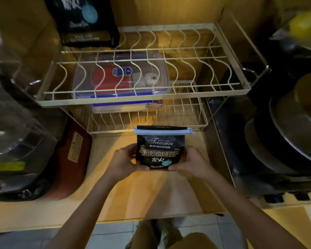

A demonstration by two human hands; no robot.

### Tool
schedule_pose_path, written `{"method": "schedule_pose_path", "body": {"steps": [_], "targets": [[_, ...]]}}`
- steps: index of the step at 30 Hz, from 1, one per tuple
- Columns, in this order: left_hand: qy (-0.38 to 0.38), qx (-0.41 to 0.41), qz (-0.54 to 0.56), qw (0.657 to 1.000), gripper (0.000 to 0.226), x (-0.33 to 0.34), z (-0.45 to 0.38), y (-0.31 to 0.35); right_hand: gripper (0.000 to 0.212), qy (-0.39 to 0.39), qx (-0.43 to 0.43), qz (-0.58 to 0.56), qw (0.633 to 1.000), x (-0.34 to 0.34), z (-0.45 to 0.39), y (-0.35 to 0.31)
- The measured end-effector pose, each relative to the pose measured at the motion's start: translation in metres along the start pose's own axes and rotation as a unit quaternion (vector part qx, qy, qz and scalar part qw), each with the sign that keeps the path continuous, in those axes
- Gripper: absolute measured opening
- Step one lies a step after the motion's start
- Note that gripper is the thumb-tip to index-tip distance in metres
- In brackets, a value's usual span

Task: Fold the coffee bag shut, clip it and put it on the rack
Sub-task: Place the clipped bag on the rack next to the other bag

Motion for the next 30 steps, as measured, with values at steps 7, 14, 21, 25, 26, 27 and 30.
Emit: {"method": "schedule_pose_path", "body": {"steps": [7, 14, 21, 25, 26, 27, 30], "targets": [[0.029, 0.066, -0.072, 0.995, 0.064, -0.054, 0.033, 0.086, 0.069, 0.009, -0.076, 0.118, 0.990, -0.017, 0.039, -0.090], [0.092, 0.153, -0.096, 0.979, 0.058, -0.124, 0.061, 0.185, 0.062, 0.018, -0.191, 0.183, 0.964, -0.043, 0.077, -0.202], [0.117, 0.193, -0.093, 0.970, 0.049, -0.168, 0.057, 0.253, 0.057, 0.006, -0.264, 0.137, 0.955, -0.072, 0.086, -0.285], [0.128, 0.198, -0.034, 0.971, 0.042, -0.194, 0.044, 0.275, 0.054, 0.005, -0.291, 0.094, 0.952, -0.085, 0.074, -0.319], [0.134, 0.199, -0.012, 0.971, 0.041, -0.200, 0.039, 0.278, 0.051, 0.013, -0.298, 0.080, 0.951, -0.090, 0.070, -0.326], [0.142, 0.204, 0.004, 0.969, 0.039, -0.206, 0.034, 0.282, 0.050, 0.022, -0.307, 0.066, 0.949, -0.094, 0.066, -0.333], [0.171, 0.231, 0.025, 0.957, 0.036, -0.217, 0.019, 0.290, 0.051, 0.053, -0.335, 0.035, 0.940, -0.107, 0.054, -0.349]]}}
Point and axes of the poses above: each hand's wrist, its own z-axis away from the middle knuckle, its own x-axis out of the palm, y = z × x, the point moved 10 cm from there along -z, towards the middle knuckle, and after that the axes turned 3 degrees about -z, right-handed, at the moved point
